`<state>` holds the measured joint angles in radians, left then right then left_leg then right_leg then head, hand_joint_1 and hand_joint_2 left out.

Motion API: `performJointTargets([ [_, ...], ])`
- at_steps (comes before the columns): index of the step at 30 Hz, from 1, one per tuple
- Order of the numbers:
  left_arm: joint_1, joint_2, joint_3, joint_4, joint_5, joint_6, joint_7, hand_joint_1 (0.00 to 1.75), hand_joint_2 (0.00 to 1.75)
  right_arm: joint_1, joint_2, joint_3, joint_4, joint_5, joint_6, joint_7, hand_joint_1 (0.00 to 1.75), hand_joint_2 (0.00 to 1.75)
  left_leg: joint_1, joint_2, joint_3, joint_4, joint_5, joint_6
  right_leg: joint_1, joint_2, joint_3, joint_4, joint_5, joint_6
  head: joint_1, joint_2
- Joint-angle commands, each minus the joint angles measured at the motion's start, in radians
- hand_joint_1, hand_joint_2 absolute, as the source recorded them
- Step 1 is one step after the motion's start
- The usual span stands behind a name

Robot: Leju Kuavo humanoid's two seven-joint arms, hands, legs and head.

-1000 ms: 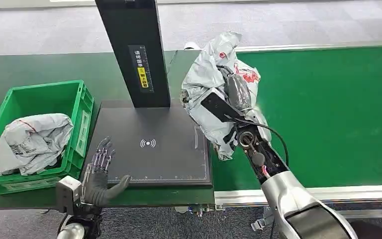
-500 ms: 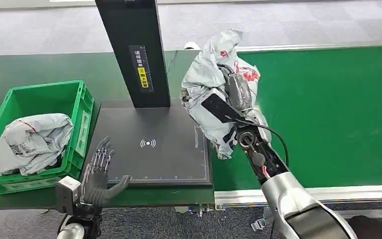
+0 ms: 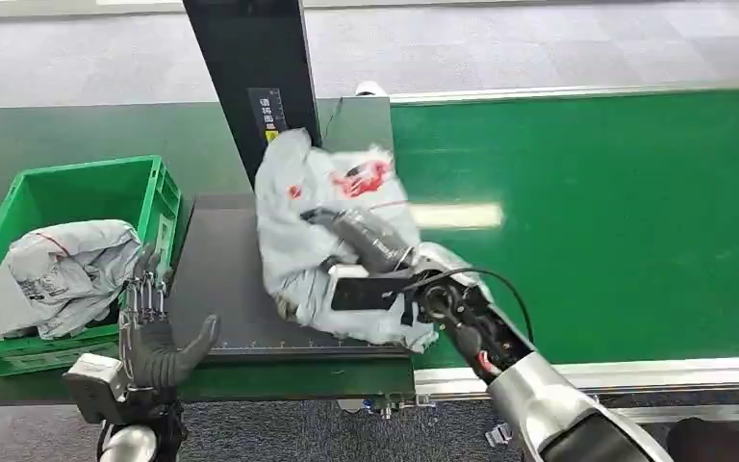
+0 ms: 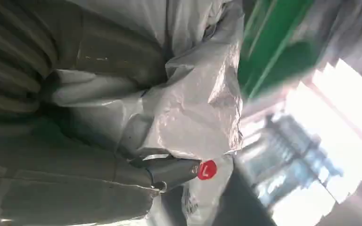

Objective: Moved the parcel from conveyor to table for the left to box.

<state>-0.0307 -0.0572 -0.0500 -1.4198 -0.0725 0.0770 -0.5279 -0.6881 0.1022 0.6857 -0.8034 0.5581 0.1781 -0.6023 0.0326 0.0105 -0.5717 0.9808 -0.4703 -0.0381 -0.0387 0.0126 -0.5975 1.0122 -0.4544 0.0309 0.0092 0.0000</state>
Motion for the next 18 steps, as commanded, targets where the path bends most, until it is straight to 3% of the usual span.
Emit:
performJointTargets([
  [1,-0.031,0.006,0.013,0.068,0.011,0.008,-0.006,0.00,1.75,-0.047,-0.020,0.193,0.061,-0.002,0.011,-0.006,1.75,1.75,0.000,-0.003,0.001,-0.001,0.000,0.003,0.001,-0.003,0.003,-0.002,0.000,-0.003,0.000,0.000],
  [12,-0.040,0.021,-0.010,0.078,0.028,0.016,-0.008,0.00,1.75,-0.068,-0.023,0.238,0.090,-0.001,0.040,0.004,1.75,1.75,-0.001,-0.002,0.000,0.000,0.000,0.002,0.000,-0.002,0.001,-0.001,0.000,-0.002,0.000,0.000],
  [18,-0.051,0.023,-0.014,0.087,0.038,0.020,-0.002,0.00,1.75,-0.106,-0.012,0.311,0.186,0.035,0.121,0.100,1.75,1.75,0.000,-0.002,0.001,-0.001,0.001,0.003,0.001,-0.002,0.003,-0.002,0.000,-0.003,0.000,0.000],
])
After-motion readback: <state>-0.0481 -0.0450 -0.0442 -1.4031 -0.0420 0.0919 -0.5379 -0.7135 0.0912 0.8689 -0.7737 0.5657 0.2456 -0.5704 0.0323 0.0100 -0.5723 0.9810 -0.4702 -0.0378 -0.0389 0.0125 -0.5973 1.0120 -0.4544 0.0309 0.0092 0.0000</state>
